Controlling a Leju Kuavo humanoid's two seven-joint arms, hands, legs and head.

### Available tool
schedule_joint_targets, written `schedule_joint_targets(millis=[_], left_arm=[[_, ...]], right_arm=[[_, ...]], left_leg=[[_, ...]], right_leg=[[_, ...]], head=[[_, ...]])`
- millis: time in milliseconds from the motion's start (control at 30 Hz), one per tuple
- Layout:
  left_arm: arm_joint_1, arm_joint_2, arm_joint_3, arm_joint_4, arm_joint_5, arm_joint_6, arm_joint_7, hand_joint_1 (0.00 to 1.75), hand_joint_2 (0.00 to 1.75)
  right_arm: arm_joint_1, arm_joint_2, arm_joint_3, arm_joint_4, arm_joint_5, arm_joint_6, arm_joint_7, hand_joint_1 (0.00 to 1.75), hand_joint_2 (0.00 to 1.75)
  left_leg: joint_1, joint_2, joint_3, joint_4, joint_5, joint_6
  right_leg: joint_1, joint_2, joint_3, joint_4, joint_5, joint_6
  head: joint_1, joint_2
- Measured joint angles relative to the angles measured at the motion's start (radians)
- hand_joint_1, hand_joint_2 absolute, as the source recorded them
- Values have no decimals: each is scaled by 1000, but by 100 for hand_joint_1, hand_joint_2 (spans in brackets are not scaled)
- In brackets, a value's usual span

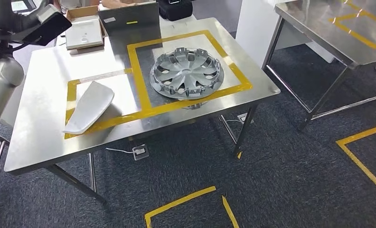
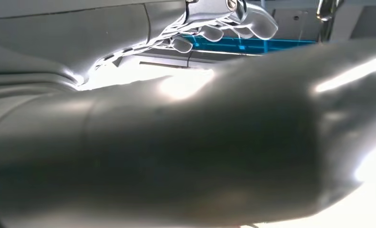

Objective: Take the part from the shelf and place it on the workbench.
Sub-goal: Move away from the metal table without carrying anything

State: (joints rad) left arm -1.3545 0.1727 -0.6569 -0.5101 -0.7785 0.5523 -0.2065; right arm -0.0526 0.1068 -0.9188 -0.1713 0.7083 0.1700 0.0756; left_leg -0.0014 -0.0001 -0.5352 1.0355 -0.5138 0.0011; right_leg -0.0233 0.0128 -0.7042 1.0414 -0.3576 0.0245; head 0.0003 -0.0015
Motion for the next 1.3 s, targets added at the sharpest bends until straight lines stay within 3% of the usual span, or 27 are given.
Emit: schedule_joint_targets(millis=[33, 67, 133, 167, 200, 233, 300, 367, 400, 500, 533, 600, 667, 700, 733, 800, 867, 900, 933, 1000, 1033, 1067, 1167, 1200, 1233, 1267, 1300], left_arm=[[0, -2, 0, 0, -1, 0, 0, 0, 0], [0, -4, 0, 1, -2, 0, 1, 0, 0], [1, -4, 0, 3, -5, 0, 2, 0, 0], [3, -4, 0, 4, -6, 0, 2, 0, 0], [7, -4, 0, 6, -7, 0, 2, 0, 0], [10, -4, 0, 7, -8, 0, 3, 0, 0], [13, -3, 0, 9, -10, 0, 4, 0, 0], [14, 3, 1, 9, -12, 0, 7, 0, 0], [14, 6, 1, 9, -14, 0, 7, 0, 0], [19, 14, 2, 11, -19, 3, 8, 0, 0], [21, 19, 2, 12, -19, 4, 8, 0, 0], [26, 33, 3, 13, -19, 9, 8, 0, 0], [39, 50, 8, 12, -15, 14, 6, 0, 0], [49, 58, 11, 12, -13, 16, 4, 0, 0], [58, 64, 13, 11, -11, 17, 2, 0, 0], [68, 72, 16, 7, -10, 17, -1, 0, 0], [69, 76, 21, -2, -10, 18, -2, 0, 0], [69, 78, 24, -5, -10, 18, -1, 0, 0], [70, 82, 28, -8, -9, 19, 1, 0, 0], [77, 91, 38, -10, -5, 21, 5, 0, 0], [83, 97, 44, -12, 1, 22, 4, 0, 0], [90, 104, 53, -15, 12, 22, 0, 0, 0], [130, 135, 86, -24, 48, 23, -17, 0, 0], [149, 144, 96, -24, 56, 23, -21, 0, 0], [166, 154, 104, -24, 60, 23, -24, 0, 0], [180, 162, 111, -25, 62, 23, -26, 0, 0], [189, 170, 116, -25, 64, 23, -27, 0, 0]], right_arm=[[0, 0, 0, 0, 0, 0, 1, 0, 0], [1, 1, 0, 0, 0, 0, 1, 0, 0], [0, 2, -1, 0, 0, 0, 0, 0, 0], [0, 2, -1, 0, 0, -1, -1, 0, 0], [0, 2, -1, 0, 0, -2, -1, 0, 0], [0, 2, -1, 0, 0, -2, -1, 0, 0], [-1, 2, -1, 0, -1, -4, -1, 0, 0], [-3, 2, -1, 0, -4, -7, -1, 0, 0], [-4, 2, -2, 0, -5, -9, -2, 0, 0], [-3, 2, -6, 0, -7, -12, -2, 0, 0], [-3, 2, -9, 0, -8, -12, -3, 0, 0], [-4, 3, -14, 0, -9, -12, -3, 0, 0], [-2, 3, -17, 0, -9, -12, -3, 0, 0], [-1, 3, -18, 0, -9, -12, -3, 0, 0], [0, 3, -19, 0, -9, -12, -3, 0, 0], [0, 4, -21, 0, -10, -12, -3, 0, 0], [-2, 5, -23, 0, -10, -12, -3, 0, 0], [-3, 5, -25, 0, -10, -12, -3, 0, 0], [-3, 5, -26, 0, -10, -12, -3, 0, 0], [-1, 5, -28, 0, -10, -12, -3, 0, 0], [1, 5, -30, 0, -10, -12, -3, 0, 0], [2, 5, -32, 0, -11, -12, -3, 0, 0], [2, 6, -38, 0, -16, -12, -5, 0, 0], [2, 6, -40, 0, -16, -12, -6, 0, 0], [2, 6, -41, 0, -17, -12, -6, 0, 0], [2, 6, -42, 0, -17, -12, -7, 0, 0], [2, 6, -43, 0, -17, -12, -8, 0, 0]], left_leg=[[2, 3, -7, -5, 14, 8], [5, 5, -17, -9, 29, 15], [4, 8, -45, -9, 55, 22], [4, 8, -61, -7, 67, 23], [3, 9, -76, -6, 78, 23], [4, 10, -91, -4, 88, 21], [4, 11, -120, 4, 106, 15], [3, 13, -138, 11, 121, 4], [2, 14, -142, 13, 128, -2], [4, 15, -148, 7, 144, -21], [5, 13, -155, 16, 127, -27], [8, 8, -183, 90, 44, -38], [10, 7, -213, 217, -40, -46], [10, 6, -214, 264, -52, -48], [11, 6, -202, 283, -42, -49], [12, 5, -125, 219, 3, -50], [9, 0, -21, 86, -6, -45], [7, -4, 9, 37, -21, -39], [3, -6, 20, 12, -33, -30], [1, -3, 7, 6, -19, -9], [1, 0, 0, 4, -7, 1], [3, 2, -10, 2, 7, 10], [1, 7, -51, 1, 47, 21], [-1, 8, -67, 1, 60, 21], [-4, 10, -84, 2, 72, 21], [-6, 10, -101, 3, 85, 21], [-7, 10, -117, 5, 97, 20]], right_leg=[[0, -1, -8, 14, -22, 4], [0, -2, -22, 50, -63, 7], [0, -4, -54, 170, -165, 12], [0, -5, -64, 230, -194, 15], [0, -5, -63, 268, -199, 17], [0, -6, -45, 272, -184, 18], [-1, -10, 41, 180, -148, 16], [5, -13, 126, 60, -151, 5], [8, -13, 145, 27, -159, -2], [10, -9, 137, 10, -141, -27], [9, -10, 129, 6, -129, -35], [5, -11, 106, 1, -104, -46], [5, -10, 74, 1, -79, -49], [4, -9, 58, 1, -66, -48], [3, -9, 41, 2, -53, -46], [0, -10, 12, 4, -29, -39], [0, -11, -7, 4, -7, -26], [0, -10, -11, 3, 4, -19], [0, -10, -11, -1, 14, -12], [-2, -7, -11, -9, 28, 1], [-3, -7, -18, -3, 14, 5], [-3, -7, -29, 23, -21, 8], [-1, -9, -74, 200, -169, 11], [1, -9, -79, 256, -186, 10], [3, -9, -72, 287, -181, 8], [7, -9, -47, 283, -162, 4], [11, -9, -3, 243, -142, -4]], head=[[0, 0], [0, 0], [1, 0], [1, 0], [1, 0], [1, 0], [1, 0], [0, 0], [0, 0], [2, 0], [1, 0], [0, 0], [0, 0], [0, 0], [0, 0], [0, 0], [0, 0], [0, 0], [0, 0], [-3, 0], [-4, 0], [-4, 0], [-2, 0], [-2, 0], [-2, 0], [-2, 0], [-2, 0]])
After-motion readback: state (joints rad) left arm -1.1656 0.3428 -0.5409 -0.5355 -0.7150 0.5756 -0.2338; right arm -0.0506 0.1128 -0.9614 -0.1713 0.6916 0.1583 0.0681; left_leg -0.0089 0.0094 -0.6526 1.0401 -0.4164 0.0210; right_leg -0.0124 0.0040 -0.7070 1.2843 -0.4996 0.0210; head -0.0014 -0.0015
